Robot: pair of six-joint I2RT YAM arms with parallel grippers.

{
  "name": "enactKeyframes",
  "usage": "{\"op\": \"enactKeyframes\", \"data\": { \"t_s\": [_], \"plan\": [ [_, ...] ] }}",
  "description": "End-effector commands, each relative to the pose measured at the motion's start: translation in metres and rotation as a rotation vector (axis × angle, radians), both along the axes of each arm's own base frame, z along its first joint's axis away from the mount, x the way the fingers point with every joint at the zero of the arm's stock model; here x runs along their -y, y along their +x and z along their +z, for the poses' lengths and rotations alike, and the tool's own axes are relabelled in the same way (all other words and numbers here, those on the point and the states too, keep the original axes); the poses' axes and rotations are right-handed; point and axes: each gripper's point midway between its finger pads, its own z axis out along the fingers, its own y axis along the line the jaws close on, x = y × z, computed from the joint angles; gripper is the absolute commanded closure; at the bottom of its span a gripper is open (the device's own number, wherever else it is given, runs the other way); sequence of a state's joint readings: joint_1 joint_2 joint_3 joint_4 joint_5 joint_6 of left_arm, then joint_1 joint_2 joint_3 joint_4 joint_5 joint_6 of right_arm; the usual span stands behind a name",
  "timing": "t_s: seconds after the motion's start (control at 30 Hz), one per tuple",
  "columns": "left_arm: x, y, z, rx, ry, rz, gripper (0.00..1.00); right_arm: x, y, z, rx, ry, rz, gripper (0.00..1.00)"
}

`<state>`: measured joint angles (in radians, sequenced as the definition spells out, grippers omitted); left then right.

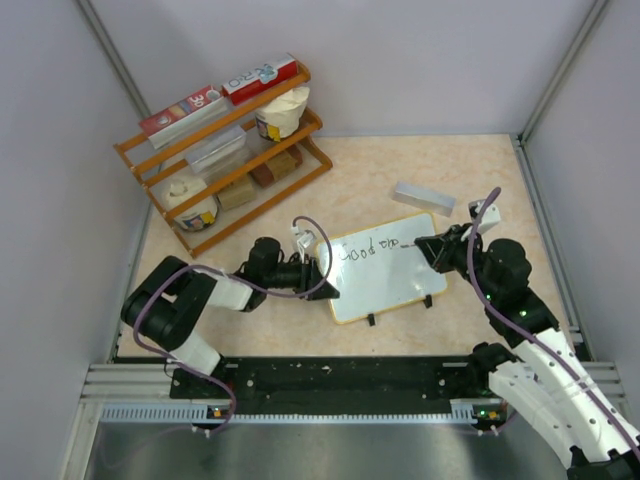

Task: Write a sentence on the whiteboard
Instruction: Adjust the whiteboard on the whiteboard stand.

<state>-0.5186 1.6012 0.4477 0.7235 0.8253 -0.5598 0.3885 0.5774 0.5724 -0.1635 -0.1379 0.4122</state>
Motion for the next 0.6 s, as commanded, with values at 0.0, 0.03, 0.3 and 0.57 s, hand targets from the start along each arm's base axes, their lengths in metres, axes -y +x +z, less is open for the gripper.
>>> {"op": "enactKeyframes", "data": {
  "t_s": [0.0, 0.03, 0.3, 0.57],
  "plan": [
    [-0.01, -0.008, -0.017, -0.002, 0.074, 0.019, 0.5, -0.003, 0.001, 0.029, 0.078, 0.037, 0.018, 1.0],
    [-0.012, -0.008, -0.015, 0.009, 0.086, 0.022, 0.46, -0.003, 0.001, 0.028, 0.077, 0.037, 0.018, 1.0],
    [-0.044, -0.001, 0.009, 0.12, 0.222, 0.183, 0.31, -0.008, -0.003, 0.035, 0.086, 0.046, 0.052, 1.0],
    [-0.1, 0.007, 0.112, 0.382, 0.208, 0.513, 0.2, -0.032, -0.013, 0.042, 0.099, 0.066, 0.218, 1.0]
  ]
}}
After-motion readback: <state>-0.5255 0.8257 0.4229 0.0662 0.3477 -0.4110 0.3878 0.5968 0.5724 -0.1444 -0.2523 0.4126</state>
